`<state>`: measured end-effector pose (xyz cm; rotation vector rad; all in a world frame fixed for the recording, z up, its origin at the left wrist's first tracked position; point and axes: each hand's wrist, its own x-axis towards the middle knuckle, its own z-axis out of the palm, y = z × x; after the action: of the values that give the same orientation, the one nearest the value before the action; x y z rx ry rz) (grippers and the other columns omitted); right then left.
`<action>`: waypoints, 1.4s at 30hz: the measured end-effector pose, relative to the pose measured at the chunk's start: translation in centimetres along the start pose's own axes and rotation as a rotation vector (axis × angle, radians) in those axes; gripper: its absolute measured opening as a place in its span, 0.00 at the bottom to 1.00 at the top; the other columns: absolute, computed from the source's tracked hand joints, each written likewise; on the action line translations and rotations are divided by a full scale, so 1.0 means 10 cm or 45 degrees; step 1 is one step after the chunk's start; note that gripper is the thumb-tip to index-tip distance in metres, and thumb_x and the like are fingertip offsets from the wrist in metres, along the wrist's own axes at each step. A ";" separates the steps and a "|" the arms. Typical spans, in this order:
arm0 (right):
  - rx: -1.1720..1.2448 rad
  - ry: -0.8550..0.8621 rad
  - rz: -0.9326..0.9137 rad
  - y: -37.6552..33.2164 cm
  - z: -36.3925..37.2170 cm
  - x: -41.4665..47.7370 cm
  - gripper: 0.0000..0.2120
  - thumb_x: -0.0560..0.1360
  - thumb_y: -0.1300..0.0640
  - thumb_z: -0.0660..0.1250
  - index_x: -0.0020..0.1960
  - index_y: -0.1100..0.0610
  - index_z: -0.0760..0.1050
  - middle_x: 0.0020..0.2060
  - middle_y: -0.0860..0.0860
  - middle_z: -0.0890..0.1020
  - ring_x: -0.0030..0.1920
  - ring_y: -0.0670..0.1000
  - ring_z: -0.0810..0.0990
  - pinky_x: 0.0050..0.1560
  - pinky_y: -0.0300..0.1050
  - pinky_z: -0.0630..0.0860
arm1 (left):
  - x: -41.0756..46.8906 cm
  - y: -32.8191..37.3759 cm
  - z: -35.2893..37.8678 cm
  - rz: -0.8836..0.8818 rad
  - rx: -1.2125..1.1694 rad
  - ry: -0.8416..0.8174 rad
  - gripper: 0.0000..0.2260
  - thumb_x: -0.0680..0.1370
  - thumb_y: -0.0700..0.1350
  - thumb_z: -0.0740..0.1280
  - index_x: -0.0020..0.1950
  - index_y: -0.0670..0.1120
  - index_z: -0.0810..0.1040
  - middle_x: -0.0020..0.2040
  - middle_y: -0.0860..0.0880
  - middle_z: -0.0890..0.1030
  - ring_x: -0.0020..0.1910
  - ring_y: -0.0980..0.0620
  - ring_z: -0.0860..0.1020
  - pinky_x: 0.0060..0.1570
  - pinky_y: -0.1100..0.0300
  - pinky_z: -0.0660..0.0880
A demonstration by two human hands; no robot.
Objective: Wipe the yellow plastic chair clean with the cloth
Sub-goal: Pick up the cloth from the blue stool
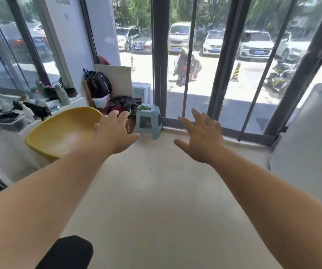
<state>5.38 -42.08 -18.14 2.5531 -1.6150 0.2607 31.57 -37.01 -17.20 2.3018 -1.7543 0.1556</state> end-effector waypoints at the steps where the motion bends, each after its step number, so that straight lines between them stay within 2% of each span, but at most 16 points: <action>1: -0.003 -0.011 -0.009 0.05 0.07 0.20 0.37 0.79 0.29 0.54 0.82 0.40 0.46 0.83 0.53 0.45 0.82 0.62 0.46 0.79 0.67 0.48 | 0.19 -0.01 0.10 0.013 0.014 0.000 0.37 0.73 0.68 0.64 0.78 0.54 0.59 0.76 0.46 0.64 0.72 0.39 0.64 0.67 0.37 0.66; 5: -0.008 -0.030 -0.016 0.32 0.38 1.08 0.37 0.79 0.29 0.54 0.82 0.40 0.45 0.83 0.53 0.44 0.82 0.61 0.46 0.79 0.67 0.47 | 1.01 0.00 0.48 0.053 0.068 0.007 0.37 0.73 0.68 0.63 0.78 0.55 0.58 0.77 0.46 0.63 0.73 0.40 0.63 0.68 0.38 0.64; 13: 0.070 -0.083 -0.073 0.96 0.97 3.08 0.37 0.79 0.29 0.53 0.82 0.41 0.45 0.83 0.54 0.45 0.82 0.61 0.46 0.78 0.67 0.48 | 2.80 0.10 1.09 -0.044 0.152 -0.012 0.36 0.72 0.68 0.64 0.76 0.56 0.62 0.74 0.47 0.67 0.71 0.41 0.66 0.66 0.38 0.67; 18: 0.075 -0.144 -0.131 1.20 1.26 4.26 0.37 0.79 0.29 0.54 0.82 0.42 0.47 0.83 0.53 0.45 0.82 0.60 0.47 0.79 0.66 0.49 | 3.80 0.09 1.43 -0.092 0.099 -0.025 0.35 0.74 0.67 0.63 0.76 0.54 0.61 0.75 0.46 0.66 0.72 0.41 0.65 0.67 0.39 0.64; 22: 0.064 -0.199 -0.134 1.21 1.61 5.13 0.37 0.79 0.29 0.54 0.82 0.42 0.49 0.83 0.53 0.46 0.82 0.60 0.49 0.78 0.66 0.50 | 4.64 -0.16 1.83 -0.099 0.081 -0.041 0.36 0.73 0.69 0.62 0.76 0.54 0.61 0.77 0.45 0.64 0.75 0.41 0.63 0.71 0.38 0.62; 25: 0.056 -0.231 -0.117 1.12 1.92 5.87 0.36 0.79 0.29 0.55 0.82 0.42 0.50 0.83 0.54 0.47 0.82 0.61 0.50 0.78 0.67 0.52 | 5.34 -0.44 2.16 -0.102 0.005 -0.045 0.35 0.73 0.67 0.63 0.76 0.53 0.62 0.76 0.46 0.65 0.74 0.42 0.63 0.70 0.41 0.64; 28: 0.079 -0.255 -0.065 0.95 2.25 6.65 0.36 0.79 0.30 0.55 0.82 0.42 0.51 0.83 0.54 0.47 0.82 0.61 0.50 0.79 0.67 0.52 | 6.10 -0.74 2.52 -0.051 -0.063 -0.026 0.33 0.73 0.65 0.64 0.74 0.51 0.67 0.73 0.46 0.70 0.71 0.42 0.67 0.67 0.43 0.68; 32: 0.093 -0.373 -0.046 0.65 2.58 7.60 0.35 0.79 0.30 0.55 0.82 0.42 0.52 0.83 0.53 0.48 0.82 0.60 0.50 0.78 0.65 0.51 | 7.11 -1.15 2.82 -0.061 -0.142 -0.131 0.33 0.71 0.67 0.63 0.71 0.52 0.69 0.66 0.48 0.74 0.65 0.42 0.71 0.62 0.42 0.72; 36: 0.052 -0.434 -0.069 0.54 2.79 8.40 0.35 0.79 0.30 0.55 0.81 0.41 0.52 0.83 0.52 0.50 0.81 0.58 0.52 0.78 0.63 0.52 | 8.00 -1.42 3.02 -0.044 -0.114 -0.203 0.35 0.71 0.67 0.64 0.74 0.51 0.66 0.68 0.48 0.73 0.67 0.43 0.70 0.64 0.43 0.70; 42: 0.119 -0.523 0.039 0.69 3.36 9.66 0.35 0.79 0.30 0.56 0.81 0.41 0.53 0.82 0.52 0.53 0.81 0.58 0.55 0.78 0.64 0.55 | 9.38 -1.56 3.54 -0.037 -0.096 -0.302 0.34 0.71 0.66 0.66 0.74 0.52 0.67 0.69 0.48 0.72 0.67 0.42 0.70 0.65 0.45 0.69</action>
<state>42.58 -136.64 -31.49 2.7919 -1.8070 -0.2080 69.90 -129.77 -31.79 2.3716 -1.7979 -0.1935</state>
